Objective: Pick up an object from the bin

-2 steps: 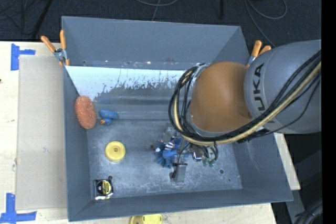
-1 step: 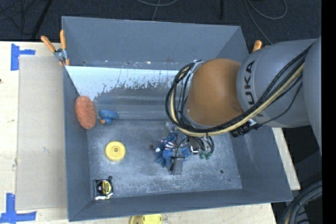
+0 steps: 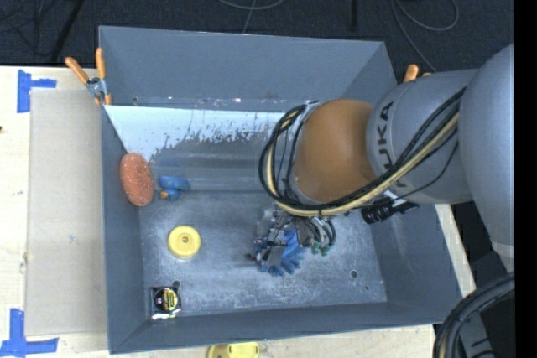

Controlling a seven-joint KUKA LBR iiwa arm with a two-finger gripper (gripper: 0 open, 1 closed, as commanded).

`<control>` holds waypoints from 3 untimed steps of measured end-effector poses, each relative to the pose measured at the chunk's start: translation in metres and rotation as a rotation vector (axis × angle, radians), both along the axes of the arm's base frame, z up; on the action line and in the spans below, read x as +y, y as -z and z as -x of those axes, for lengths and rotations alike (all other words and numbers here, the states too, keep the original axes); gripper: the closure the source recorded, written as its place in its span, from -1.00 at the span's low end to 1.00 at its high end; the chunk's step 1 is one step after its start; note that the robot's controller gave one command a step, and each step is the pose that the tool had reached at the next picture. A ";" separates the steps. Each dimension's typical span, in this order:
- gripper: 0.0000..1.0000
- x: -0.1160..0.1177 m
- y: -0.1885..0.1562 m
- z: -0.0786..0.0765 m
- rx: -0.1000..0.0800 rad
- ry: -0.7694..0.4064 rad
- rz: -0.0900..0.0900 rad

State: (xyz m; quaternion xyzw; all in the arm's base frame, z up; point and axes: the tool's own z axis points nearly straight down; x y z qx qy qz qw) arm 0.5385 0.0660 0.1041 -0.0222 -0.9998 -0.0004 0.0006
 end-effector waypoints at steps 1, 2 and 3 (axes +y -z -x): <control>1.00 0.000 0.000 0.000 0.000 0.000 0.000; 1.00 0.014 -0.094 0.010 -0.001 -0.014 0.000; 1.00 0.014 -0.094 0.010 0.000 -0.014 0.000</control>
Offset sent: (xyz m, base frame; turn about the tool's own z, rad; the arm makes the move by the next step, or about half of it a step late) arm -0.0099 0.0133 0.0951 -0.0127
